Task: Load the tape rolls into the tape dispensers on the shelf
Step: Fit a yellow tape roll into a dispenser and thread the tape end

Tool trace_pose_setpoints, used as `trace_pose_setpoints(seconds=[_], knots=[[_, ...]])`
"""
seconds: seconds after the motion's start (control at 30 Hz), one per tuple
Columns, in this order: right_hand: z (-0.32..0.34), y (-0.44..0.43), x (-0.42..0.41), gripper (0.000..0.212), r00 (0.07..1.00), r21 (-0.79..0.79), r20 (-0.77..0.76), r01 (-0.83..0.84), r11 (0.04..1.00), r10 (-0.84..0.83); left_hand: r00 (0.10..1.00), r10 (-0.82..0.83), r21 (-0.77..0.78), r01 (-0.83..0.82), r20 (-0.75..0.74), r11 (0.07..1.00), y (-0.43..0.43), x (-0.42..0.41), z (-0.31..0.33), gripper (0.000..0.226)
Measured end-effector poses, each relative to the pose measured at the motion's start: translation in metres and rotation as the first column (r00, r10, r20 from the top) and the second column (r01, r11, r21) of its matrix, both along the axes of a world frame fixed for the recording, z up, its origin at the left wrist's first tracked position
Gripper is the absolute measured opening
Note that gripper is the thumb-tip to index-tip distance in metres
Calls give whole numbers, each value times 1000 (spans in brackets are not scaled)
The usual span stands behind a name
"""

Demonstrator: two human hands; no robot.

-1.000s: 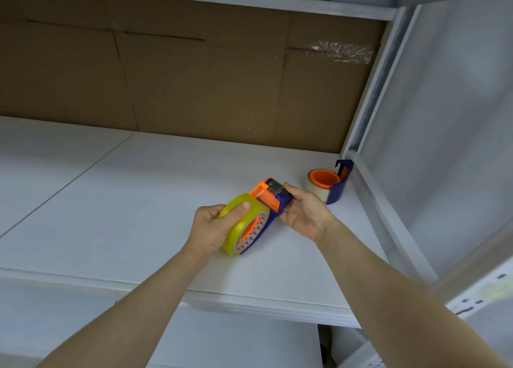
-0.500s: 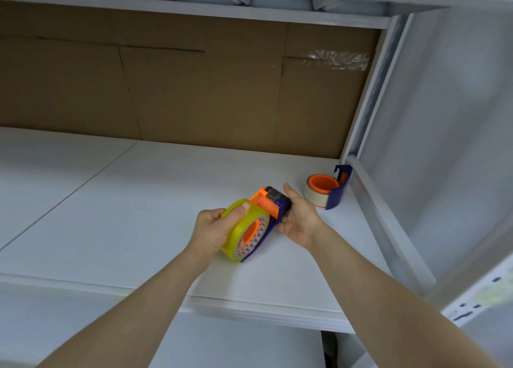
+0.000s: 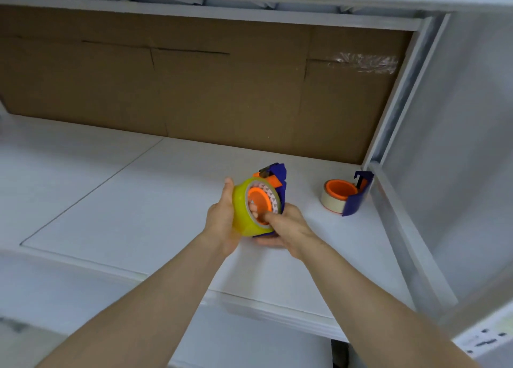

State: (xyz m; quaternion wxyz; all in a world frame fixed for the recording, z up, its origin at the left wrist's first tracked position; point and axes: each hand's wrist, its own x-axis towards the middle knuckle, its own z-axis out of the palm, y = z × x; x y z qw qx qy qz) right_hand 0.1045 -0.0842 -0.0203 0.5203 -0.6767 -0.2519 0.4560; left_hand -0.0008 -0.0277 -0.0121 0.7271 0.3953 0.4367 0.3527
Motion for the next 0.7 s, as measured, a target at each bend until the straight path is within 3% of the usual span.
trace_pose_setpoints(seconds=[0.07, 0.13, 0.2, 0.27, 0.33, 0.47, 0.57, 0.7], knots=[[1, 14, 2, 36, 991, -10, 130, 34, 999, -32, 998, 17, 22, -16, -59, 1000, -2, -3, 2, 61], [5, 31, 3, 39, 935, -44, 354, -10, 999, 25, 974, 76, 82, -60, -214, 995, 2, -13, 6, 61], [12, 48, -2, 38, 868, -70, 486, -74, 995, 98, 903, 190, 210, -115, -385, 971, 11, -35, 12, 60], [19, 64, -17, 39, 825, -77, 543, -138, 988, 157, 811, 267, 371, -67, -521, 926, 19, -65, 20, 56], [25, 79, -39, 41, 798, -83, 571, -182, 980, 196, 730, 303, 462, 19, -613, 887, 26, -99, 28, 48], [33, 104, -94, 41, 788, -103, 563, -234, 967, 251, 569, 357, 495, 103, -741, 863, 45, -172, 39, 43], [37, 128, -141, 42, 811, -103, 511, -272, 957, 286, 464, 418, 523, 122, -781, 843, 56, -232, 45, 47], [49, 156, -210, 27, 820, -71, 473, -329, 942, 322, 381, 467, 547, 131, -798, 827, 68, -309, 48, 38]])
